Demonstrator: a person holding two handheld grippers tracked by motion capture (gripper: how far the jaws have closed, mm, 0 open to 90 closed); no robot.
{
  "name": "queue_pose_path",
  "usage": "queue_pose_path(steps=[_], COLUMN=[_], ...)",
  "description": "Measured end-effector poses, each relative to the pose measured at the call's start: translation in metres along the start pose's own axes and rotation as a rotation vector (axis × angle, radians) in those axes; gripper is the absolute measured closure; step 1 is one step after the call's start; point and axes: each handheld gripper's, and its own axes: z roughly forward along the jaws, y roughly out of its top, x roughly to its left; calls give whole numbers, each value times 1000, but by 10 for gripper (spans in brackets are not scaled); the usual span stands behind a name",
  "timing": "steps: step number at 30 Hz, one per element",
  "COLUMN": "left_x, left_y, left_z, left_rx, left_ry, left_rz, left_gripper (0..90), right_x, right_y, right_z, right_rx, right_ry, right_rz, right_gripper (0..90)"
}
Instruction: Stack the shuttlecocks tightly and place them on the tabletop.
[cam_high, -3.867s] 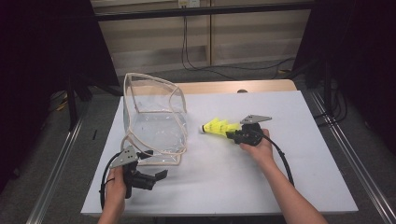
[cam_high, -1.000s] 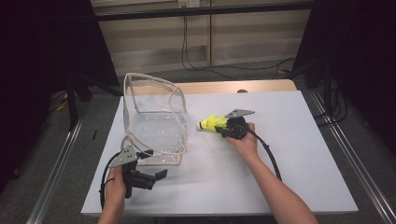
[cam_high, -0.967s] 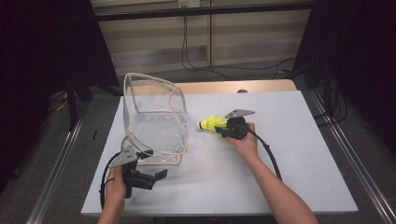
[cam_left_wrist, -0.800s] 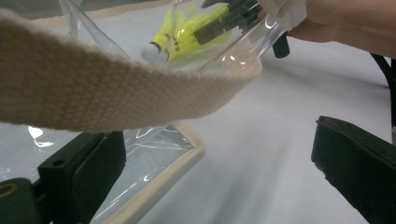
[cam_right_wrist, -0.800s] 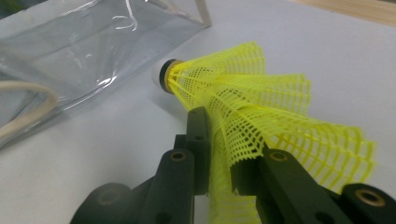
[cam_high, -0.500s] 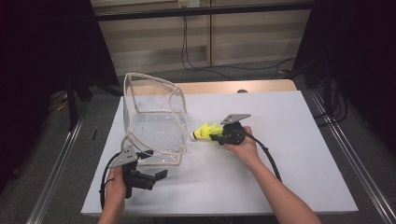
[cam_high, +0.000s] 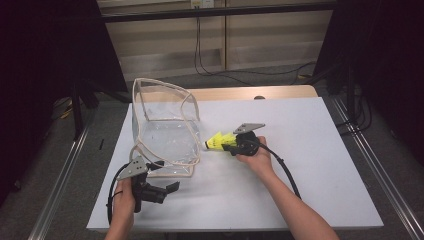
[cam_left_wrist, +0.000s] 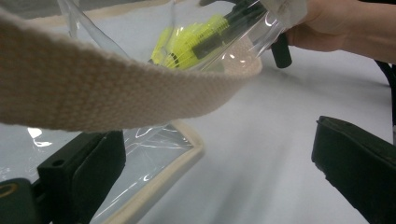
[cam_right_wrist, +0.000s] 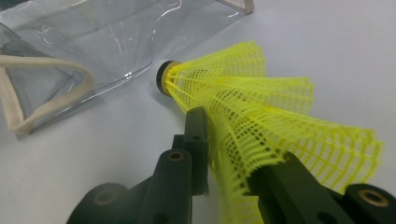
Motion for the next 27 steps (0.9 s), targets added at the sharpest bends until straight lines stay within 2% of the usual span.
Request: queue_pose_path(steps=[4,8,20,23,27], left_x=[0,0,0,0,1], left_y=[0,0,0,0,0], left_z=[0,0,-3,-4,-4], left_rx=[1,-1,-11,-10,-12], left_ry=[-1,1,6,-2,7], left_rz=[2,1,1,-2,-8], left_gripper=[31,31,30,30,30], right_x=[1,0,-4,-4,-2], right_y=[2,3,13,17,23], right_z=[-4,-9,-39,-46,-53], right_rx=[-2,-10,-36,-40,-45], right_ry=[5,13,13,2,0], right_rz=[-1,19,54,43,43], right_gripper=[797,798,798,798,797])
